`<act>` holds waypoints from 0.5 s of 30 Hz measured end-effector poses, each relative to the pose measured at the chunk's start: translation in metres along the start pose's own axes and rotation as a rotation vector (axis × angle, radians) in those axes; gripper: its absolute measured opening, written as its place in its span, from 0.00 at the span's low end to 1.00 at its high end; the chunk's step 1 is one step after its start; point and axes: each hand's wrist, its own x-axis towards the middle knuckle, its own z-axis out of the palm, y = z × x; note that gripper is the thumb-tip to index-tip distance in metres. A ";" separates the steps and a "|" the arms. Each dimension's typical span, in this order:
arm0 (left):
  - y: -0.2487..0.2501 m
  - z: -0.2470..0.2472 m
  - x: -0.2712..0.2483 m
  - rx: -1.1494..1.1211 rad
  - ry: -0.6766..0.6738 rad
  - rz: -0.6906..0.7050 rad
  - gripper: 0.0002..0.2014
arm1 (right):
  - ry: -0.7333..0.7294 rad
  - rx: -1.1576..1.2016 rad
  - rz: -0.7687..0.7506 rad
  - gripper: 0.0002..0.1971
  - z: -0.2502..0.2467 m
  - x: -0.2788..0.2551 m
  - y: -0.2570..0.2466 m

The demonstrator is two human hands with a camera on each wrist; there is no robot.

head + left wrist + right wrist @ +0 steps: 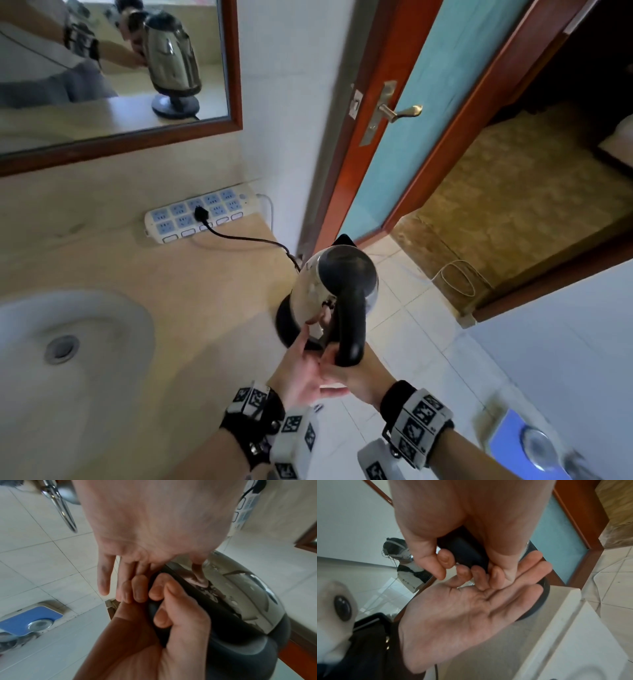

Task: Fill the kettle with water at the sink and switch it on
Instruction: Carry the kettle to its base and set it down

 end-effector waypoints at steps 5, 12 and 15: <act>0.000 0.001 0.009 -0.068 0.057 -0.041 0.46 | -0.058 -0.069 -0.013 0.15 -0.005 0.015 0.016; -0.005 -0.011 0.018 -0.090 0.055 -0.038 0.53 | -0.143 -0.093 0.025 0.07 -0.002 0.027 0.032; -0.003 -0.007 0.020 -0.120 0.088 -0.034 0.48 | -0.156 -0.083 0.014 0.09 -0.005 0.031 0.028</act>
